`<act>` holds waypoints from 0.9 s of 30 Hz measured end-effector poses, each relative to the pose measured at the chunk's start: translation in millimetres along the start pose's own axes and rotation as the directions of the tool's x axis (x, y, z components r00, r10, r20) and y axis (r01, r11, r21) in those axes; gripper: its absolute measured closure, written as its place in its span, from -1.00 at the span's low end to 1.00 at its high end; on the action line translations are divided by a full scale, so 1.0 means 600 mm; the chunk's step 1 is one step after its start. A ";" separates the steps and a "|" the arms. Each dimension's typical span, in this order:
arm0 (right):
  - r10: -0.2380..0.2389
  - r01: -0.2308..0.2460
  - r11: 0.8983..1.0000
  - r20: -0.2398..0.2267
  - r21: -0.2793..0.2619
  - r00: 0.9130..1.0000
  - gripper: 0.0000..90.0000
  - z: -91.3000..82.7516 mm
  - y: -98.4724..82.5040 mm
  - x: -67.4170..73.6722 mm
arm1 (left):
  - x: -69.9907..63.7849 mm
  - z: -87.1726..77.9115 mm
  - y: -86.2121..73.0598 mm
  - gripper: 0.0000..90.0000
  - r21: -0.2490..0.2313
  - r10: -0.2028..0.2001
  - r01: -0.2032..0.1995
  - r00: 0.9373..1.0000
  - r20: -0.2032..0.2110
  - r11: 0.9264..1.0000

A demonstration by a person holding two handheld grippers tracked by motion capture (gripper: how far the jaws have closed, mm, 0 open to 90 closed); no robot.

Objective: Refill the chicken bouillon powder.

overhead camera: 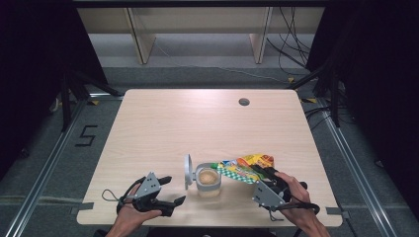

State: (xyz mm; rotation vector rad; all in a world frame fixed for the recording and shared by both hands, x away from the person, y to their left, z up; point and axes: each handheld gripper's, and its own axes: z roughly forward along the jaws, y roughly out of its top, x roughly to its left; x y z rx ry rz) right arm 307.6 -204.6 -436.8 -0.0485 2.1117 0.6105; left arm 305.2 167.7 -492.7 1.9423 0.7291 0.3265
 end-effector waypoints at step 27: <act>0.494 -0.511 0.844 -0.133 -0.164 0.859 0.78 0.018 -0.079 -0.015 | 0.000 -0.001 0.001 -0.62 0.002 0.017 -0.017 1.000 -0.011 1.000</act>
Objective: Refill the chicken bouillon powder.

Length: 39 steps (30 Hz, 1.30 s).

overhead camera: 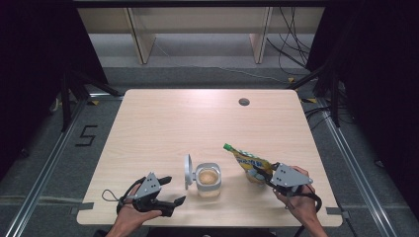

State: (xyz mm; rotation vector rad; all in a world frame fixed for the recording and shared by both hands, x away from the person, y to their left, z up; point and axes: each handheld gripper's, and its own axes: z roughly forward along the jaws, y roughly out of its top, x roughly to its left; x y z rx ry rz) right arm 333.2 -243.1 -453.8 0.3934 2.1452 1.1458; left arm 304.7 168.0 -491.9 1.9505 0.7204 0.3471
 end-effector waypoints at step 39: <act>0.296 -0.298 0.954 0.079 0.016 0.952 -0.12 -0.058 -0.041 -0.006 | 0.000 0.000 0.001 -0.62 -0.006 0.013 -0.013 1.000 0.008 1.000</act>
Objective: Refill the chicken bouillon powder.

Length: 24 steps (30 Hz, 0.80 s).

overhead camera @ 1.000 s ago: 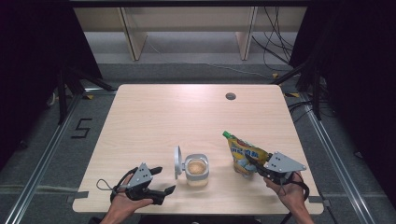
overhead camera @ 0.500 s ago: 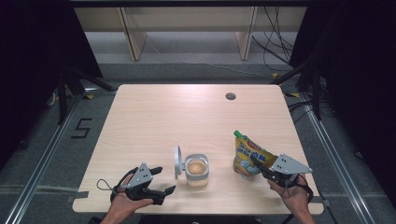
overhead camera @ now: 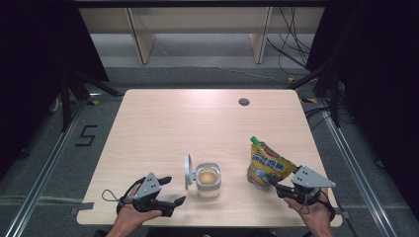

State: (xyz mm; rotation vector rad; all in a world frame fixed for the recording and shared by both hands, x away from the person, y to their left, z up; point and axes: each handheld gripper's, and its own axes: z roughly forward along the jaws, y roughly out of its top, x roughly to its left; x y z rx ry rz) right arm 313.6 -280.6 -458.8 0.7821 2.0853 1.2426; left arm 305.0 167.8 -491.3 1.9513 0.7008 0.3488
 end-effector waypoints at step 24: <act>0.125 -0.135 0.973 0.066 0.187 0.990 -0.53 -0.040 -0.026 0.036 | -0.002 -0.001 0.000 -0.62 0.006 -0.032 0.032 0.999 -0.013 0.999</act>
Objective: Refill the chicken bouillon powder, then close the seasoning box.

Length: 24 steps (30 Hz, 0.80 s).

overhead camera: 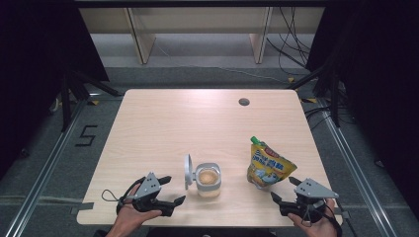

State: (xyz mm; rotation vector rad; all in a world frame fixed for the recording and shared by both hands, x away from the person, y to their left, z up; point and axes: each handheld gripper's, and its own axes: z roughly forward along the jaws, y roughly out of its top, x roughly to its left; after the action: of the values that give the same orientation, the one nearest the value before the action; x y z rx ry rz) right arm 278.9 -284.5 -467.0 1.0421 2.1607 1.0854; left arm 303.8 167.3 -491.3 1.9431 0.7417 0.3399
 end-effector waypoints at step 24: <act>0.001 -0.002 1.000 0.011 0.028 1.000 -0.49 -0.006 -0.011 0.009 | 0.007 -0.026 0.021 0.92 -0.036 0.008 -0.011 0.997 -0.071 0.999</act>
State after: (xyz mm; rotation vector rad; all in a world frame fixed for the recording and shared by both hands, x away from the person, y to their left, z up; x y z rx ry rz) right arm 270.6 -284.7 -471.0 1.0599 2.1723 1.0505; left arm 303.1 177.0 -473.0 1.9089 0.7675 0.4275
